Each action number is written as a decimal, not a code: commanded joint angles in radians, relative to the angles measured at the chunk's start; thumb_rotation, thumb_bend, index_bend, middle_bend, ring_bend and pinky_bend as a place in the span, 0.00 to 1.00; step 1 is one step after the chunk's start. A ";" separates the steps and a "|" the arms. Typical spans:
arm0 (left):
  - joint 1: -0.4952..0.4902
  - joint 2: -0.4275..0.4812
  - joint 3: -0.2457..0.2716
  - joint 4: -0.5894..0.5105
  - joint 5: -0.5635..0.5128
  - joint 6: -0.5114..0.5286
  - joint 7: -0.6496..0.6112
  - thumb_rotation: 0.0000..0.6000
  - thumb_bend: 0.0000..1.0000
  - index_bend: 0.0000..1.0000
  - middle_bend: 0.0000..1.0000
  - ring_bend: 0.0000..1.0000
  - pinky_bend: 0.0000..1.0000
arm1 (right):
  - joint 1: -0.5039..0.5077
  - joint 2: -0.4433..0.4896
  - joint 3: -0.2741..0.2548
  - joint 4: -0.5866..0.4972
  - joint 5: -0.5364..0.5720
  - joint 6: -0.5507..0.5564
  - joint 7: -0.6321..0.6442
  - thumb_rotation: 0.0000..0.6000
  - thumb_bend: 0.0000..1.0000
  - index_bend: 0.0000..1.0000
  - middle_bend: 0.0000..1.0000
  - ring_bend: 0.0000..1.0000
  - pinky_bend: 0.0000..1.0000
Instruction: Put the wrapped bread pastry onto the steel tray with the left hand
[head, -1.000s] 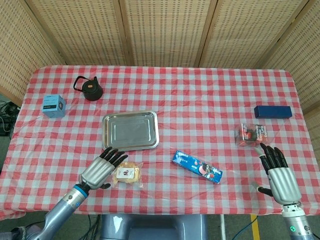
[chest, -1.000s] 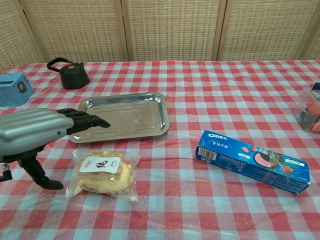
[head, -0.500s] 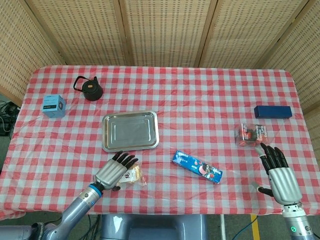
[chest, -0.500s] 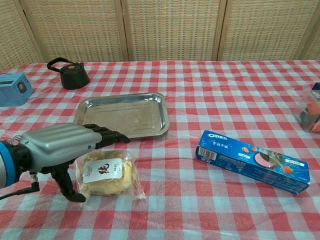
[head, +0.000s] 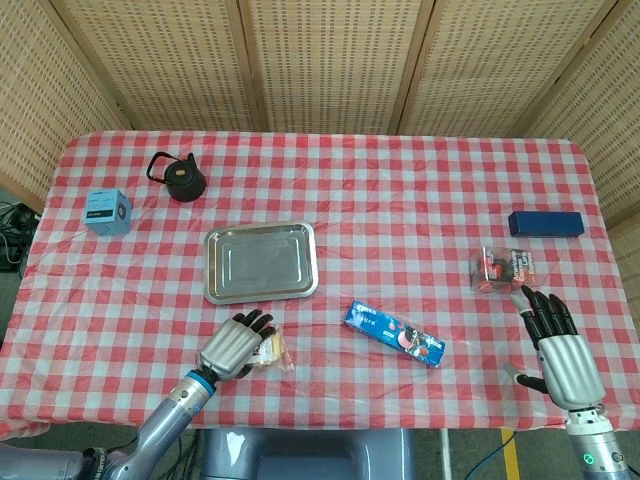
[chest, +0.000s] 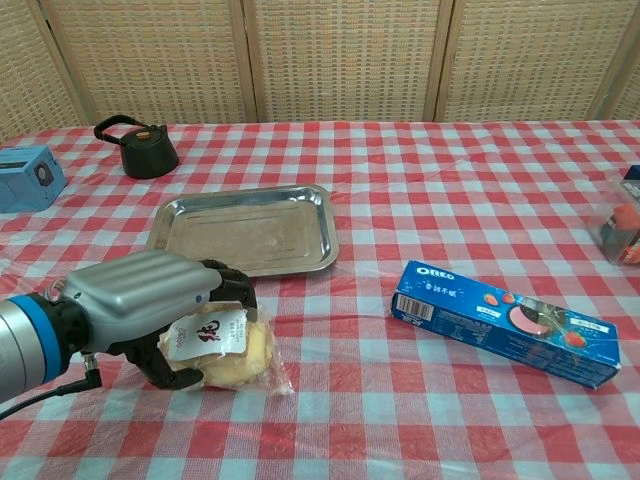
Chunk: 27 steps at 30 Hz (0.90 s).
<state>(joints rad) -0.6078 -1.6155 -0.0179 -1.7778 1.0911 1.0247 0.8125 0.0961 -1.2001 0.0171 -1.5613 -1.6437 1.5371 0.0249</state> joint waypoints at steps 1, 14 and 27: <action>0.001 -0.009 0.008 0.009 0.009 0.010 -0.003 1.00 0.56 0.40 0.22 0.20 0.37 | -0.001 0.000 0.000 -0.001 -0.001 0.001 0.001 1.00 0.05 0.00 0.00 0.00 0.00; 0.012 0.005 -0.006 0.008 0.089 0.071 -0.095 1.00 0.57 0.42 0.23 0.21 0.38 | -0.001 0.002 0.000 -0.001 -0.001 0.002 0.004 1.00 0.05 0.00 0.00 0.00 0.00; -0.033 0.136 -0.109 0.013 0.082 0.085 -0.112 1.00 0.56 0.42 0.23 0.21 0.37 | 0.001 -0.001 -0.002 0.002 -0.003 -0.005 0.003 1.00 0.05 0.00 0.00 0.00 0.00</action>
<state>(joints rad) -0.6291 -1.4890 -0.1125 -1.7741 1.1858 1.1154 0.6990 0.0970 -1.2009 0.0150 -1.5599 -1.6464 1.5326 0.0279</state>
